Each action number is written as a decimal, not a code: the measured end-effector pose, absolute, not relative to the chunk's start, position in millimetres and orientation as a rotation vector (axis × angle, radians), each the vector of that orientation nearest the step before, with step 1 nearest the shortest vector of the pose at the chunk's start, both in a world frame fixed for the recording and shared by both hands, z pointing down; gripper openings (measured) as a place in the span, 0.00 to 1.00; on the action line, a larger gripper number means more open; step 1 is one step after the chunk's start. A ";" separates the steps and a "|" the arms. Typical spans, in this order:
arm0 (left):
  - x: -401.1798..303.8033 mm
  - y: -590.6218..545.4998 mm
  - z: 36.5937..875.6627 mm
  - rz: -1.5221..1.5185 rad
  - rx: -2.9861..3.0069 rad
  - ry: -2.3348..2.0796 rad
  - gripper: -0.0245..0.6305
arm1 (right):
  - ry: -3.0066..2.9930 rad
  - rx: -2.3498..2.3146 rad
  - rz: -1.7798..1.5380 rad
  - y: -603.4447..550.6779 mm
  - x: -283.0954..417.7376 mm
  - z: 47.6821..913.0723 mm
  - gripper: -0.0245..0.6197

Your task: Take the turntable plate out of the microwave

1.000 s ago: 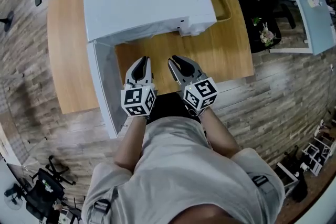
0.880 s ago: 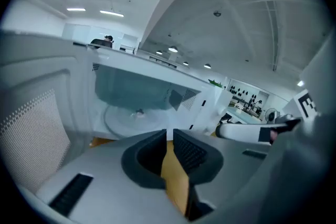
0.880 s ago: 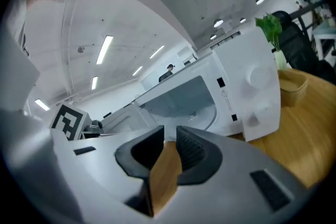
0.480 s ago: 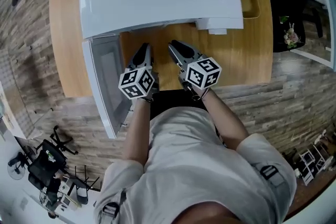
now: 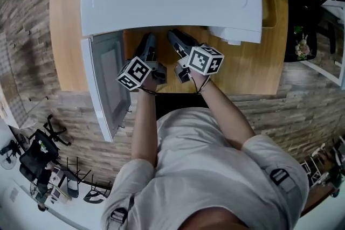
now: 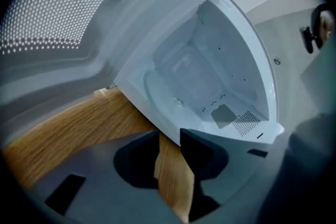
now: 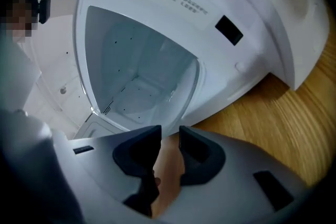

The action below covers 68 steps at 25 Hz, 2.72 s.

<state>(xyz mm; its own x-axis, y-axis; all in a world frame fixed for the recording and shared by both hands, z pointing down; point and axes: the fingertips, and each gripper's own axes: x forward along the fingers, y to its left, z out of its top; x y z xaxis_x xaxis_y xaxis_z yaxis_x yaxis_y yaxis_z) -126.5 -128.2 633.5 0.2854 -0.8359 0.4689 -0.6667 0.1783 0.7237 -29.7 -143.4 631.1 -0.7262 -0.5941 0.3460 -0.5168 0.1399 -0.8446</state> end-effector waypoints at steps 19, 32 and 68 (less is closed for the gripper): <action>-138.4 -144.7 631.9 -0.380 1.471 -1.375 0.18 | 2.306 -1.157 -1.684 -155.8 -33.5 632.3 0.17; -123.0 -106.1 635.5 -0.296 1.524 -1.347 0.20 | 2.433 -1.159 -1.695 -120.3 -16.6 632.8 0.19; -123.0 -108.0 635.8 -0.257 1.577 -1.319 0.28 | 2.444 -1.283 -1.637 -126.4 9.4 631.7 0.23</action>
<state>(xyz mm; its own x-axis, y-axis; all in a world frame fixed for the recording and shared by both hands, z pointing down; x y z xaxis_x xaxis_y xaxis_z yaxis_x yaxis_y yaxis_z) -123.0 -108.0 635.8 0.3775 -0.8261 0.4185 -0.6084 0.1195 0.7846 9.4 -126.4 631.7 -0.6783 -0.5738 0.4590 -0.6429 0.1609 -0.7489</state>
